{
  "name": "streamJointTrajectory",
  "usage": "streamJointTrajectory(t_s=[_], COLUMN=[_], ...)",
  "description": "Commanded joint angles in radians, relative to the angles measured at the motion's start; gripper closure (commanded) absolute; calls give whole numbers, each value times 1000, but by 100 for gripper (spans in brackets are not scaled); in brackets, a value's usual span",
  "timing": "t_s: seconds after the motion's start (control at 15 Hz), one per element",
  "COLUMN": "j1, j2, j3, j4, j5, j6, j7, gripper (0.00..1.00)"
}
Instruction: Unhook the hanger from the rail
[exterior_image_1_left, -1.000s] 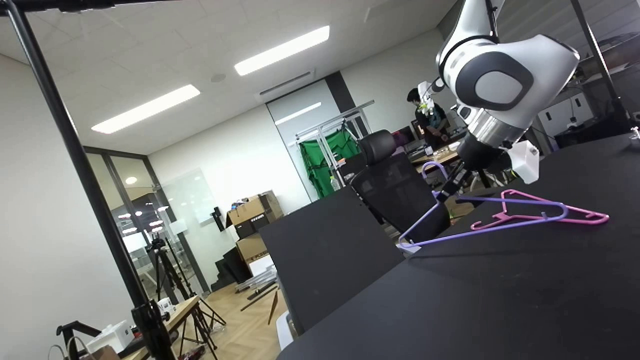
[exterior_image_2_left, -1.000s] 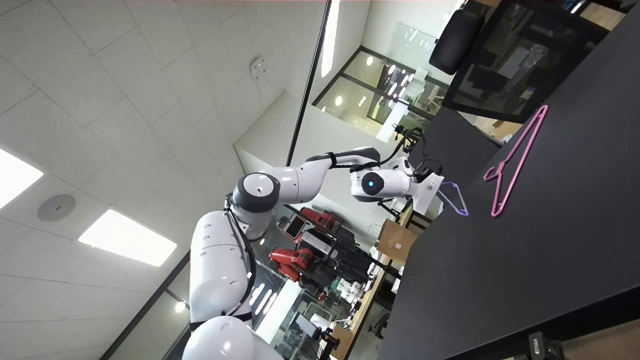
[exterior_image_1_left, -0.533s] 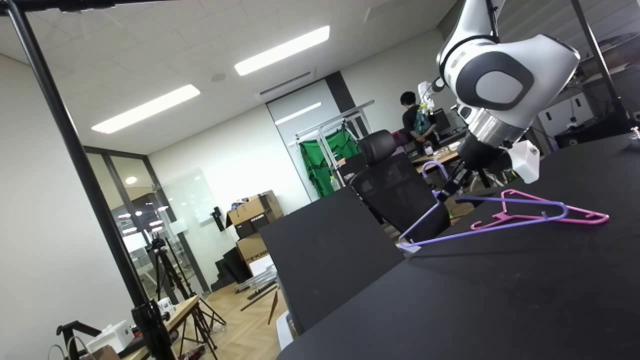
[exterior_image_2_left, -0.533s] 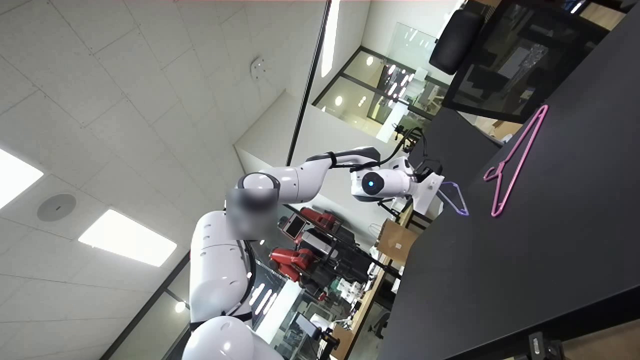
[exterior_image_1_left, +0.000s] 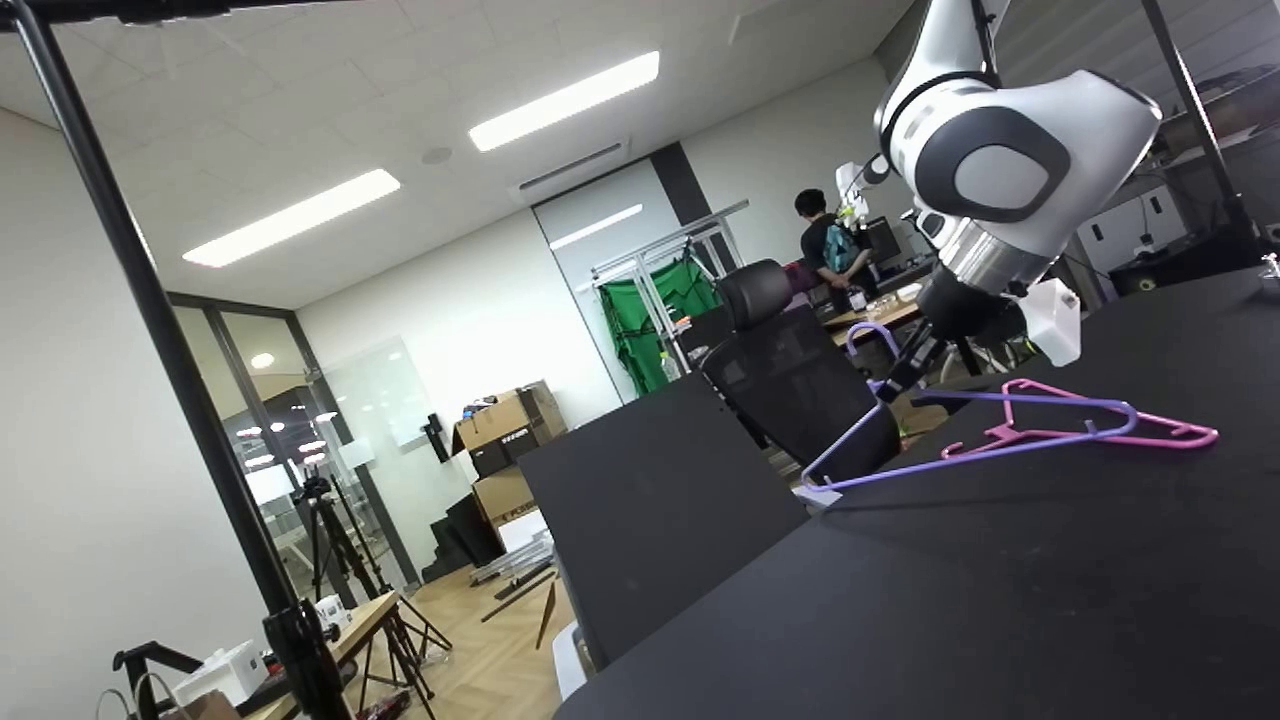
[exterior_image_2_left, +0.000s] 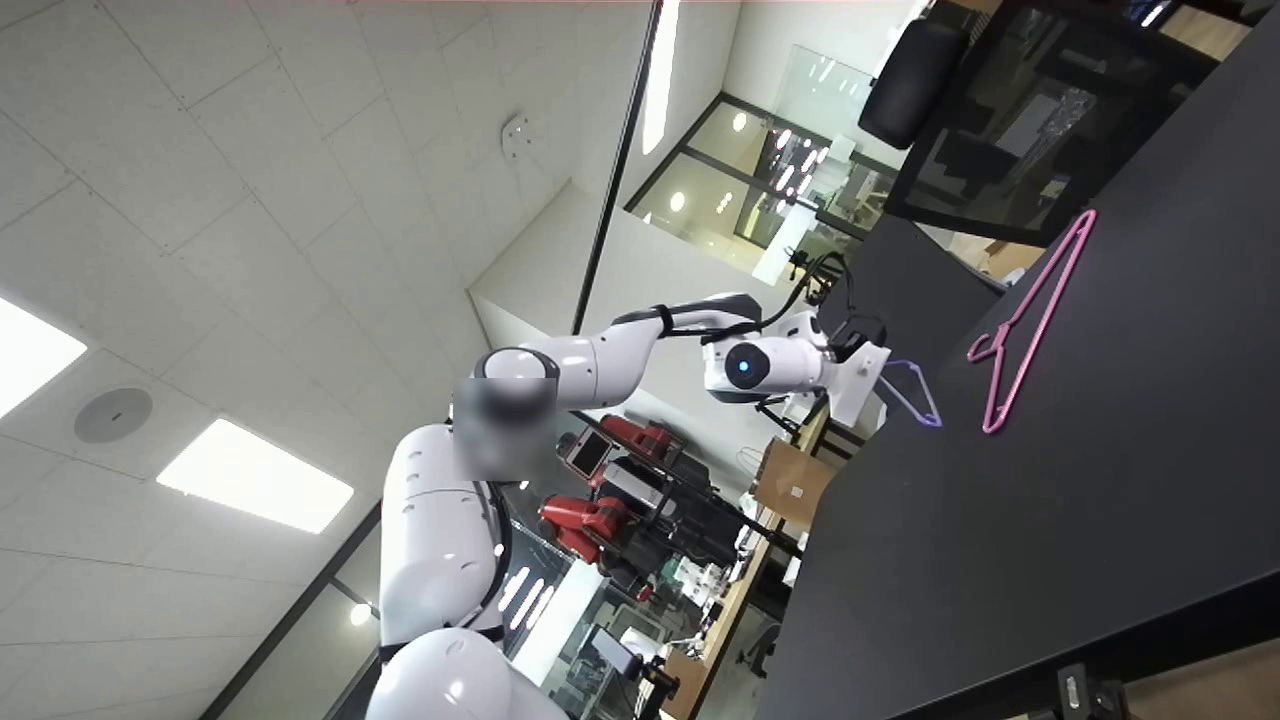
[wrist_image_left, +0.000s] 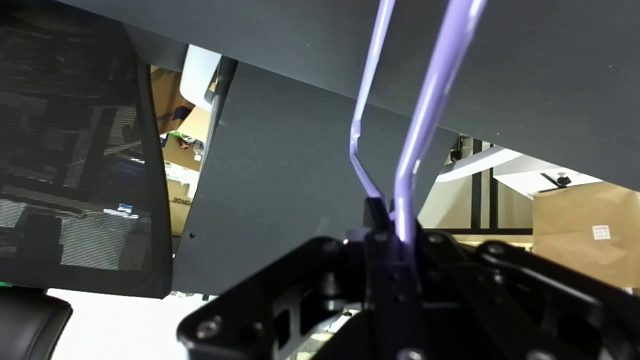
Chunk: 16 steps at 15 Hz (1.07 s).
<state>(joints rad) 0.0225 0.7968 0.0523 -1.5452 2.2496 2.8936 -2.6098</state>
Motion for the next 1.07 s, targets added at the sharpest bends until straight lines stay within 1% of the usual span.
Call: streamJointTrajectory(t_s=[0.0,0.2,0.33,0.47,0.6,0.93,1.0], j1=[155,299,375,426,466,541,534], j2=[29,55,72,88,111,148,141], j3=[-198,-377,-458,-498,-522,-566,-555], j4=[50,41,18,-8,-25,-50,-50], j5=[93,200,263,304,332,373,348], j6=[-47,-106,-132,-147,-152,-175,-168], j7=[0,0,0,0,0,0,0], gripper=[98,98,98,98,98,98,69])
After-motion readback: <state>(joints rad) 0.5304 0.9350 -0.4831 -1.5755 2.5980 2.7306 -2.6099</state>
